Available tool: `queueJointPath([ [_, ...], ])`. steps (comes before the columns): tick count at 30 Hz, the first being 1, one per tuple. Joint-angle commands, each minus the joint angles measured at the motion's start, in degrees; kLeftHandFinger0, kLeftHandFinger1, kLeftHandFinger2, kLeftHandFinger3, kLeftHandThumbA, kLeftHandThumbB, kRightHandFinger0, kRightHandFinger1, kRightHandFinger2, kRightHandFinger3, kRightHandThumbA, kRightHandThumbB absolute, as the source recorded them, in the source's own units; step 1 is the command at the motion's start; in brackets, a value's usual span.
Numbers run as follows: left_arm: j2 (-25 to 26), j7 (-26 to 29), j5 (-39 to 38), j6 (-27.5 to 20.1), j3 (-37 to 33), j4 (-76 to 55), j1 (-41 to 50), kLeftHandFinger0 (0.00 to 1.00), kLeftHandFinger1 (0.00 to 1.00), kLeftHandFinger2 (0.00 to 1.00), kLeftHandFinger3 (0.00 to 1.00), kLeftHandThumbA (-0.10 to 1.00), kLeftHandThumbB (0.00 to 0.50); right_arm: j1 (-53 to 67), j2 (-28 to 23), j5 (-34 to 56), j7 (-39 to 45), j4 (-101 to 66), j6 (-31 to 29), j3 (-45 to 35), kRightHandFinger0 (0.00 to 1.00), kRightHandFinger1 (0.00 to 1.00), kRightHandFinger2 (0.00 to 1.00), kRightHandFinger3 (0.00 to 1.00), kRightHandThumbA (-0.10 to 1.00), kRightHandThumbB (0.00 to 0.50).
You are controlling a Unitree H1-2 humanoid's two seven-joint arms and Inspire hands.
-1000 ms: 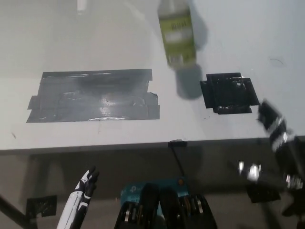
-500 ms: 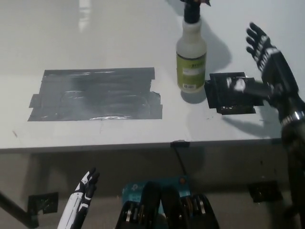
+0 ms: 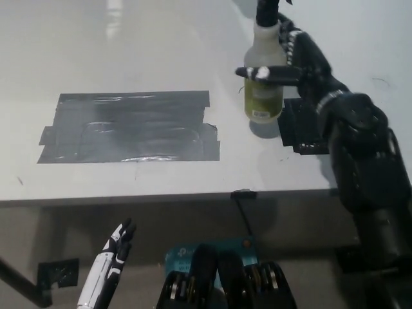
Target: A person hands a spray bottle to the robot which it grabs with its right hand and places on the black spot infront of it on the table
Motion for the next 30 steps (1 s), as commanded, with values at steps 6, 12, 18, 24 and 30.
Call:
queueJointPath([
  [6, 0.3, -0.4, -0.1, -0.6, 0.4, -1.7, -2.0, 1.0, 1.0, 1.0, 1.0, 1.0, 0.011, -6.7, 2.1, 0.3, 0.5, 6.8, -3.7, 0.6, 1.0, 1.0, 1.0, 1.0, 1.0, 0.433],
  [12, 0.1, -0.2, 0.2, -0.5, 0.2, -1.7, -2.1, 1.0, 1.0, 1.0, 1.0, 1.0, 0.016, -6.3, 2.7, -0.3, -0.5, 8.2, -0.9, 0.7, 1.0, 1.0, 1.0, 1.0, 1.0, 0.435],
  [18, 0.1, -0.6, -0.6, -0.4, 0.2, -1.7, -2.3, 1.0, 1.0, 1.0, 1.0, 1.0, 0.02, -5.5, 2.8, 0.5, 0.2, 9.6, -1.9, 0.3, 1.0, 1.0, 1.0, 1.0, 1.0, 0.442],
  [24, 0.1, -0.7, -0.4, 0.4, 0.1, -2.2, -2.2, 1.0, 1.0, 1.0, 1.0, 1.0, 0.037, -4.5, 2.6, 0.6, 0.4, 8.0, -0.8, 0.3, 1.0, 1.0, 1.0, 1.0, 1.0, 0.455],
  [30, 0.2, -0.7, -0.6, 0.2, 0.2, -2.3, -2.5, 1.0, 1.0, 1.0, 1.0, 1.0, 0.017, -6.6, 2.1, -2.2, -1.4, 9.9, -2.6, 1.8, 1.0, 1.0, 1.0, 1.0, 1.0, 0.437],
])
